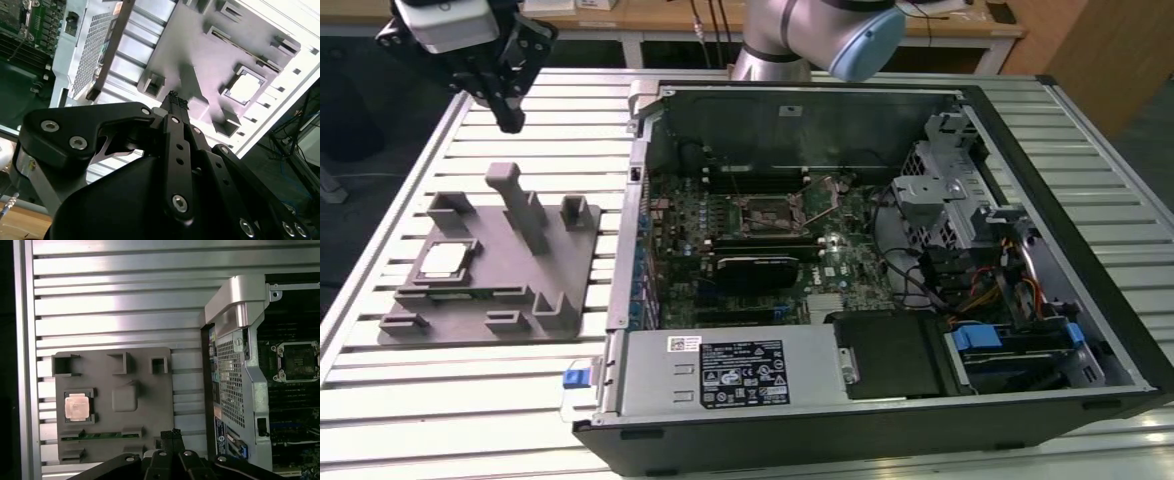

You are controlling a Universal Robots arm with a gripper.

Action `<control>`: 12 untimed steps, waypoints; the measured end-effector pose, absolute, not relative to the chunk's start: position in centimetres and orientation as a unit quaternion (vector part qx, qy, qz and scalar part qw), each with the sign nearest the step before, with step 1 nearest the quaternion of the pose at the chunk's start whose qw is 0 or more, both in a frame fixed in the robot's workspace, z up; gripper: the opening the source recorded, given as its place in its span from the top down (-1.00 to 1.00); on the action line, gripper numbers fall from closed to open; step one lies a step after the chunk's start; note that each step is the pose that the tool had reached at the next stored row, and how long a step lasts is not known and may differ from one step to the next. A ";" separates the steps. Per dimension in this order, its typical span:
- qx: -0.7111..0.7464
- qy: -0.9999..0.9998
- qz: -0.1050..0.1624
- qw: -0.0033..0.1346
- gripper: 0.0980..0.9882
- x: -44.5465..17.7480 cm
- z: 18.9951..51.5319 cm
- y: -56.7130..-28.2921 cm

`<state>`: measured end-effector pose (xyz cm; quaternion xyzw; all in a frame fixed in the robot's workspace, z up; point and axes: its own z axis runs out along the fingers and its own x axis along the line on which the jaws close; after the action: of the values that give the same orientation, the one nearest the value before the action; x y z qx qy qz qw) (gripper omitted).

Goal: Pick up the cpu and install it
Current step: 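Reach for the cpu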

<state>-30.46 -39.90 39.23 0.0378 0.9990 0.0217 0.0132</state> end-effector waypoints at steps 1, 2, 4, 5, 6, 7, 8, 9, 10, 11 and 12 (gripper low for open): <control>0.038 0.999 0.022 0.013 0.98 -30.6 39.2 -39.9; 0.038 0.999 0.022 0.013 0.98 -30.9 39.2 -39.9; 0.038 0.999 0.022 0.013 0.98 -31.3 39.2 -39.9; 0.038 0.999 0.022 0.013 0.98 -31.5 39.2 -39.9; 0.038 0.999 0.022 0.013 0.98 -31.7 39.2 -39.9; 0.038 0.999 0.022 0.013 0.98 -31.9 39.2 -39.9; 0.038 0.999 0.022 0.013 0.98 -32.1 39.2 -39.9; 0.038 0.999 0.022 0.013 0.98 -32.3 39.2 -39.9; 0.038 0.999 0.022 0.013 0.98 -32.5 39.2 -39.9; 0.038 0.999 0.022 0.013 0.98 -32.7 39.2 -39.9; 0.038 0.999 0.022 0.013 0.98 -32.9 39.2 -39.9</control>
<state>-32.94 -39.90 39.20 0.0378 0.9990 0.0217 0.0132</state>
